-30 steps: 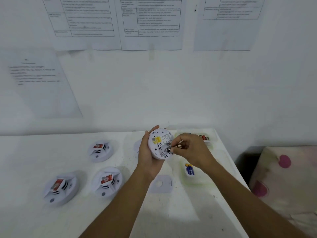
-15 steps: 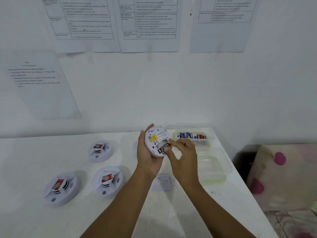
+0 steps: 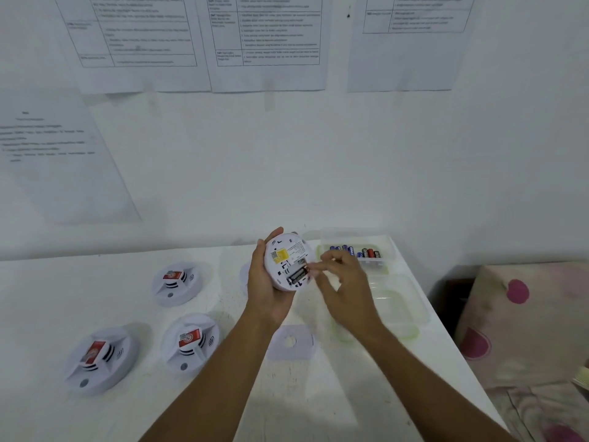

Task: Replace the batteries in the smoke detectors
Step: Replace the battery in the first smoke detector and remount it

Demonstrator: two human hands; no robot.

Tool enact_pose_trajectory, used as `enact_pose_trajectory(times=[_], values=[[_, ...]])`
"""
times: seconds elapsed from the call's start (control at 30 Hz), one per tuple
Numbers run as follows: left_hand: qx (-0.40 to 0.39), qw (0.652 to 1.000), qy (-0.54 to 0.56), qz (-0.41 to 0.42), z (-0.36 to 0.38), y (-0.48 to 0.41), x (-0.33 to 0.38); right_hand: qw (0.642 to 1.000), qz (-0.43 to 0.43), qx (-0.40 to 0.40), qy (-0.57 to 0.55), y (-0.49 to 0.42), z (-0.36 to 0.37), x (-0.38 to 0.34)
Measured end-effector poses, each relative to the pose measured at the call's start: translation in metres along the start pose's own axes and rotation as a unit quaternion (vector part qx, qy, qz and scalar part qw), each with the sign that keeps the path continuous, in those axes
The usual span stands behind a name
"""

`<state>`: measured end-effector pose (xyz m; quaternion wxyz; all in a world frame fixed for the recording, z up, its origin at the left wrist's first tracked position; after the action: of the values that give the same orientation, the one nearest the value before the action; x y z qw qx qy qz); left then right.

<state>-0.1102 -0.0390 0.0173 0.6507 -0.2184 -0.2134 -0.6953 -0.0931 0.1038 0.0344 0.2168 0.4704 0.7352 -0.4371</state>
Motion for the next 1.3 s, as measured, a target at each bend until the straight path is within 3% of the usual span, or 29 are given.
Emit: enact_pose_trajectory(times=[0.1, 0.17, 0.27, 0.4, 0.8, 0.97, 1.3], values=[[0.008, 1.0, -0.01, -0.01, -0.005, -0.005, 0.004, 0.998, 0.055, 0.007, 0.033, -0.045, -0.037, 0.028], [0.014, 1.0, -0.013, -0.015, -0.009, -0.008, 0.004, 0.985, 0.123, -0.052, 0.111, -0.078, -0.059, 0.054], [0.018, 1.0, -0.009, -0.021, -0.013, -0.012, 0.002, 0.927, 0.178, -0.215, 0.25, -0.11, -0.067, 0.092], [0.014, 0.999, -0.009, -0.032, -0.015, -0.021, -0.003, 0.867, 0.212, -0.296, 0.339, -0.125, -0.056, 0.12], [0.001, 0.999, 0.003, -0.044, -0.02, -0.041, -0.016, 0.867, 0.252, -0.305, 0.304, -0.134, -0.045, 0.13], [0.007, 0.999, 0.009, -0.05, -0.023, -0.041, -0.016, 0.886, 0.246, -0.273, 0.283, -0.13, -0.047, 0.127], [0.012, 0.999, 0.003, -0.051, -0.025, -0.036, -0.014, 0.884, 0.266, -0.234, 0.305, -0.126, -0.042, 0.127]])
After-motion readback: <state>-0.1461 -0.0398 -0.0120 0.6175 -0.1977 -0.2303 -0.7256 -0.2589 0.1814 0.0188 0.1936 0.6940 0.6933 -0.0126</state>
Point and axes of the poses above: each hand's wrist, its own y-axis away from the middle knuckle, its own z-axis out of the palm, x = y × z, the point moved 4 cm from there along -y, towards the middle knuckle, and after that the axes turned 6 degrees about -x, right-handed, at the moved point
